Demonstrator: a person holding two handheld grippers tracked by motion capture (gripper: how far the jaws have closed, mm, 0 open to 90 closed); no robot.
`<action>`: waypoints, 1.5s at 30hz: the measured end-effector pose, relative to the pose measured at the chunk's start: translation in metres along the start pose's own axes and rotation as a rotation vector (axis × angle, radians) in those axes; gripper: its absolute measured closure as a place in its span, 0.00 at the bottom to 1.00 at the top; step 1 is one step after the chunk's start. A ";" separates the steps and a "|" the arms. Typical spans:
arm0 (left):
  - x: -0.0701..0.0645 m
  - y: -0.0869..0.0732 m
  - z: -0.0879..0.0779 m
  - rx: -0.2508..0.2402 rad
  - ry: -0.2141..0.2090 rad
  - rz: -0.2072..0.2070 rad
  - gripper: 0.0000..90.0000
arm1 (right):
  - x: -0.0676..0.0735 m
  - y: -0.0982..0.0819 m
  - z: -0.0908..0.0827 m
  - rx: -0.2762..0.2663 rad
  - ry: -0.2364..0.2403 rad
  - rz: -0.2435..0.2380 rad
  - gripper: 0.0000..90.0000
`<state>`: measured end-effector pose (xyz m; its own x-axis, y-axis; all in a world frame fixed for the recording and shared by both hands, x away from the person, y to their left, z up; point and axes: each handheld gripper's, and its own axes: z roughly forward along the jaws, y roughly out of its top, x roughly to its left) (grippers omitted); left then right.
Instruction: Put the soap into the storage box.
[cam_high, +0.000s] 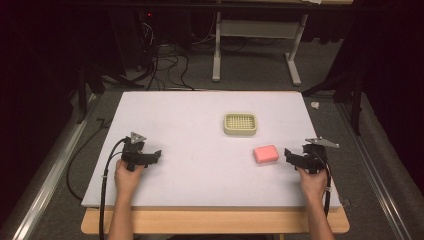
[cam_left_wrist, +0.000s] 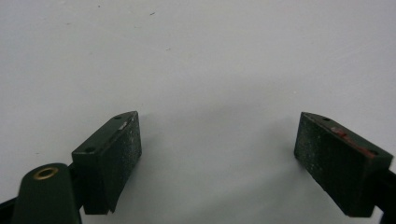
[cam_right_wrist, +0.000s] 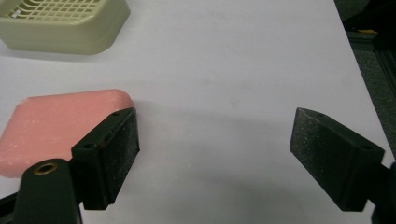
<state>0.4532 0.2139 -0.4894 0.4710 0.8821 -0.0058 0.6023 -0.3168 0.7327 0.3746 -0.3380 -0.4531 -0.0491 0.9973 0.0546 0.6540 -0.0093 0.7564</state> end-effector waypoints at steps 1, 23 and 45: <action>0.000 0.000 0.000 0.000 0.000 0.000 0.17 | 0.001 -0.001 -0.001 -0.003 0.001 -0.003 0.17; 0.000 0.000 0.000 0.000 0.000 -0.001 0.17 | 0.034 -0.009 -0.017 -0.051 0.083 -0.014 0.13; 0.000 0.000 0.000 0.002 0.000 0.002 0.17 | 0.085 0.000 0.012 0.014 0.070 -0.142 0.13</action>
<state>0.4531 0.2140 -0.4893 0.4722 0.8815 -0.0043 0.6026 -0.3192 0.7314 0.3795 -0.2520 -0.4565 -0.1942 0.9809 -0.0062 0.6470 0.1329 0.7508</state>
